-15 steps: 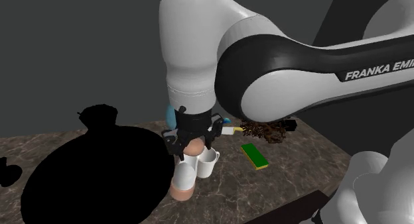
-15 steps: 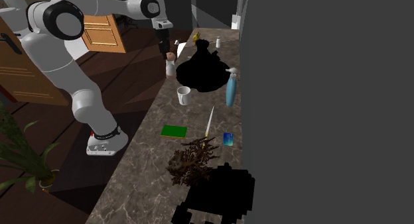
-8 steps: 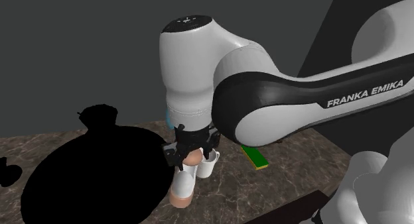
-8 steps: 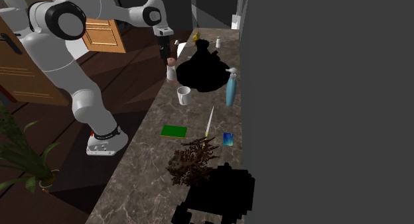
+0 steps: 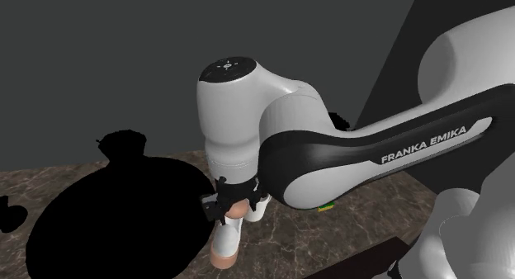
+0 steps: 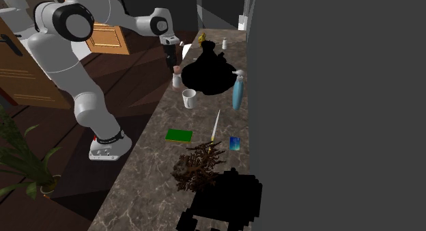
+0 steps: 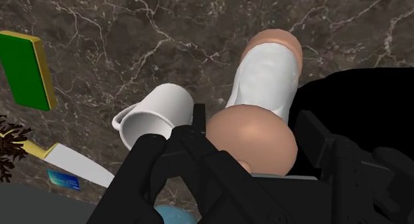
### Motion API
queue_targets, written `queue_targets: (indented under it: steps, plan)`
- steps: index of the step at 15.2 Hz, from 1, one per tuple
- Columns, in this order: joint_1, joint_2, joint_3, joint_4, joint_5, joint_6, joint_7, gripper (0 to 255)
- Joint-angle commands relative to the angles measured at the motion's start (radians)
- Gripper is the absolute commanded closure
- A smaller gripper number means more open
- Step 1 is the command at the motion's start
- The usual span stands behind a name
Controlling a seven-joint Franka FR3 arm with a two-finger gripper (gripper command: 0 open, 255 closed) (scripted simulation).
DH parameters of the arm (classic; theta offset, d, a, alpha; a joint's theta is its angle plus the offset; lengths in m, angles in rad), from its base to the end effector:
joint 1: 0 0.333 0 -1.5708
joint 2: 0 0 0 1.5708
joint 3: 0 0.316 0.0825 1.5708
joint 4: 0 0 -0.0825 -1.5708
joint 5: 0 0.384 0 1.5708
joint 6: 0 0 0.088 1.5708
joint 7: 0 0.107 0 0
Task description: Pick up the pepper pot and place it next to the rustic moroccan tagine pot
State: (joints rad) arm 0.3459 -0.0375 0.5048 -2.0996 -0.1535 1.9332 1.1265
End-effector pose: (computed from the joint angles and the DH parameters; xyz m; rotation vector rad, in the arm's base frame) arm 0.3513 0.3868 0.4245 2.9251 -0.3129 0.0858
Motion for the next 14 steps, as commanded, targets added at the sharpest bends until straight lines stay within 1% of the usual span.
queue_targets:
  steps: [1, 3, 11, 12, 14]
  plan:
    - [-0.001, 0.007, 0.000, -0.020, -0.005, 0.026, 0.005, 255]
    - [-0.001, 0.017, 0.000, -0.033, -0.012, 0.047, 0.012, 255]
    - [-0.001, 0.017, 0.000, -0.033, -0.012, 0.047, 0.012, 255]
    - [-0.001, 0.017, 0.000, -0.033, -0.012, 0.047, 0.012, 0]
    - [-0.001, 0.017, 0.000, -0.033, -0.012, 0.047, 0.012, 0]
